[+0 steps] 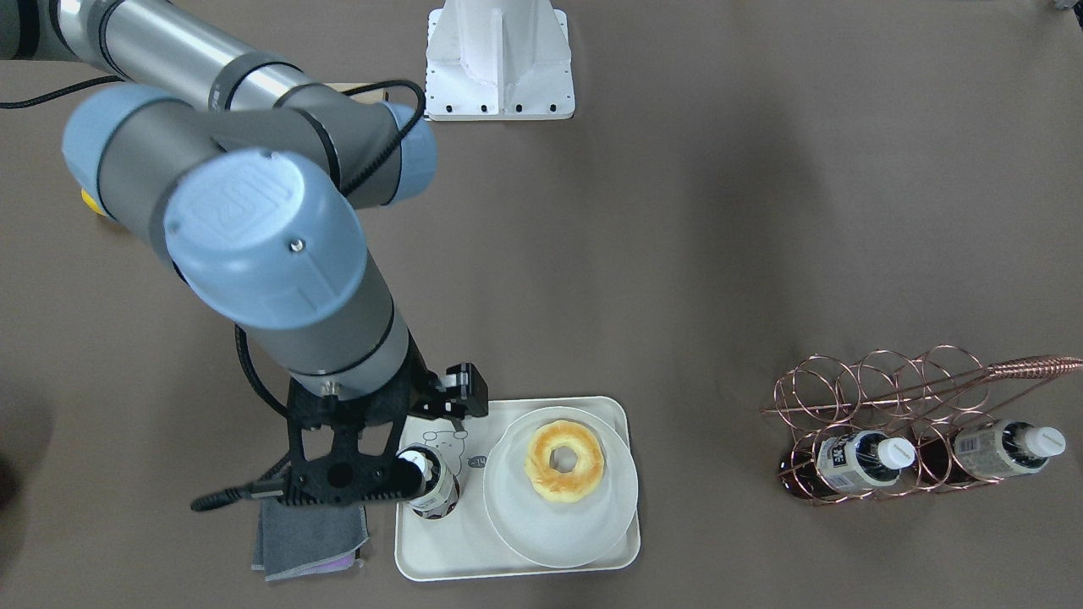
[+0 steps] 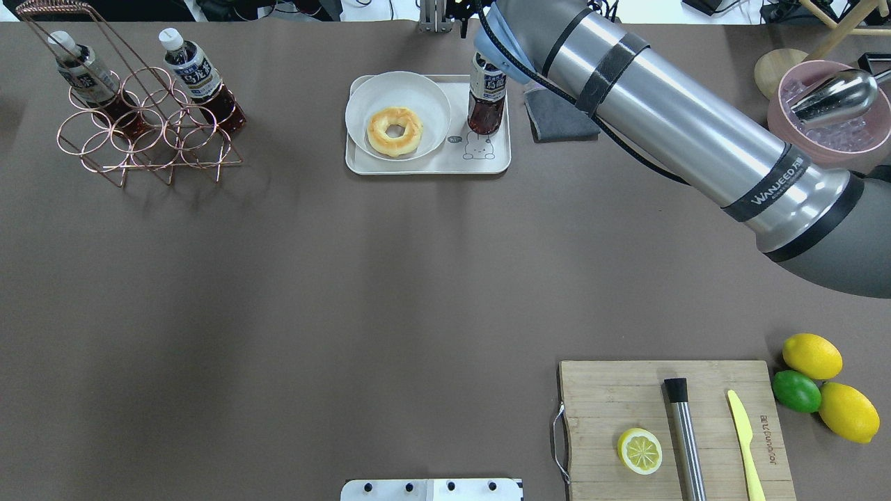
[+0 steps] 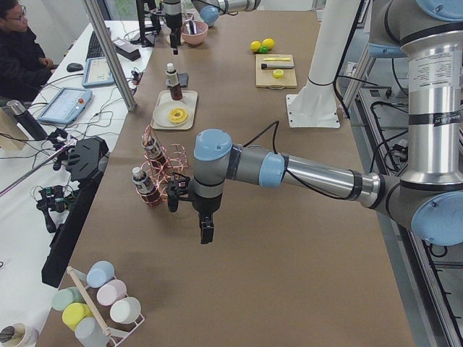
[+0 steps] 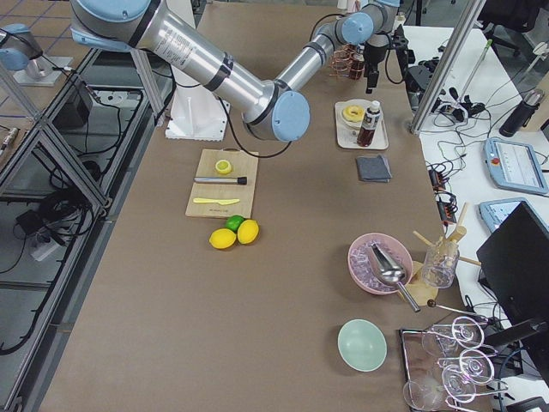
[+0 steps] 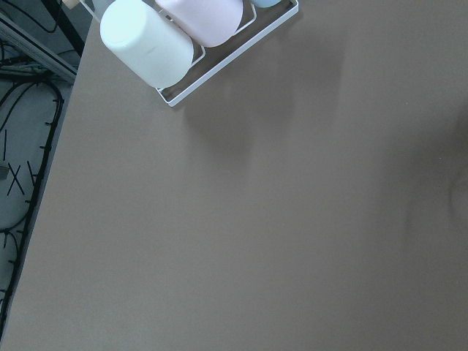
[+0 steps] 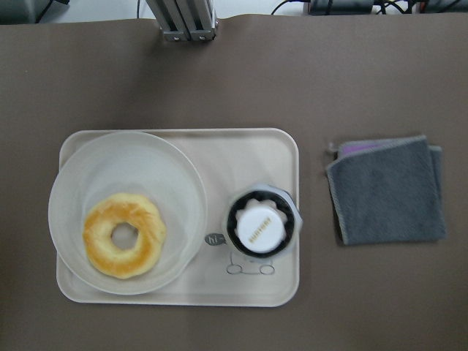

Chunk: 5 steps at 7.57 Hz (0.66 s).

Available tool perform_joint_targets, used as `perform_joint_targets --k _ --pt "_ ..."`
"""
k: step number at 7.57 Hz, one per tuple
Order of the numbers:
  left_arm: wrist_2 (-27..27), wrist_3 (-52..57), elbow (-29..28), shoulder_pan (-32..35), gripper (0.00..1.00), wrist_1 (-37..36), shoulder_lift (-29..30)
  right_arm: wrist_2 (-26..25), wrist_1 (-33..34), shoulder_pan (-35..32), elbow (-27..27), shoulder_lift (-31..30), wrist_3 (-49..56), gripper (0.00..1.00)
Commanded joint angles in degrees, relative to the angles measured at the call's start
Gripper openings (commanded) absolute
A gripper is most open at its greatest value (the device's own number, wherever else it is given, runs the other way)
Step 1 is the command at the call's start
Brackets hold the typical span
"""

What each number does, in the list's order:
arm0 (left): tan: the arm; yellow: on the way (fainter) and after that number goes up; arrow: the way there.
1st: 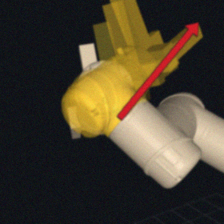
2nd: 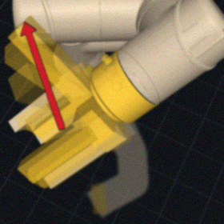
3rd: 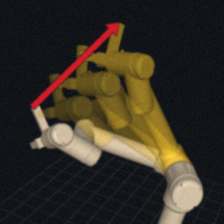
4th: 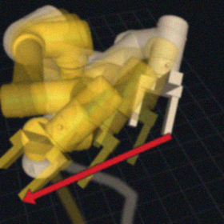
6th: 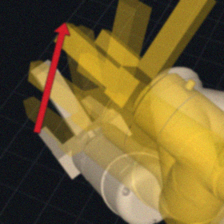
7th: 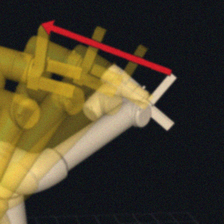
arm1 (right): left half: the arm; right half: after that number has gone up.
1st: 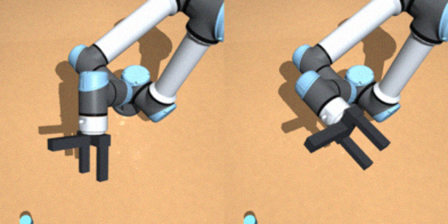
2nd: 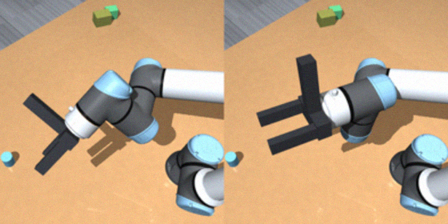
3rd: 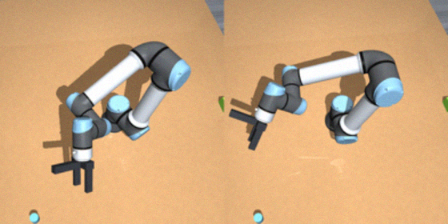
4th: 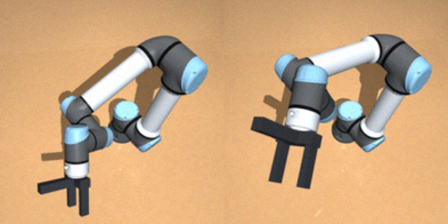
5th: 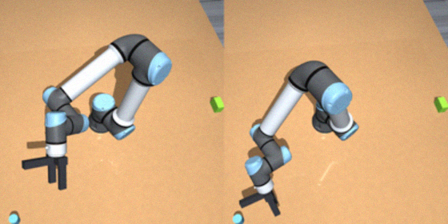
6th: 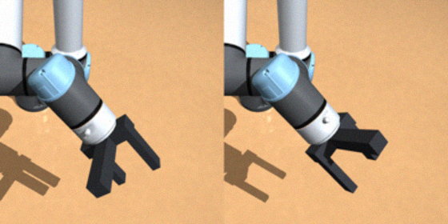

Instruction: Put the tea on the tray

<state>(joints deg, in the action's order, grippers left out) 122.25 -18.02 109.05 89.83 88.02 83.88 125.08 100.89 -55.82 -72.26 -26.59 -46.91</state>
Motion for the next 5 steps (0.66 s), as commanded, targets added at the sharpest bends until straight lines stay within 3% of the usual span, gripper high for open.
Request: perform_joint_targets --k 1,3,5 --pt "3.0 0.0 0.4 0.3 0.98 0.2 -0.6 0.5 15.9 -2.9 -27.9 -16.4 7.7 1.0" --pt "3.2 0.0 0.8 1.0 0.98 0.2 -1.0 0.0 18.2 -6.7 -37.7 -33.6 23.1 1.0" --pt "4.4 0.1 0.8 1.3 0.98 0.3 -2.3 -0.1 17.5 -14.4 -36.3 -46.8 44.4 1.0"
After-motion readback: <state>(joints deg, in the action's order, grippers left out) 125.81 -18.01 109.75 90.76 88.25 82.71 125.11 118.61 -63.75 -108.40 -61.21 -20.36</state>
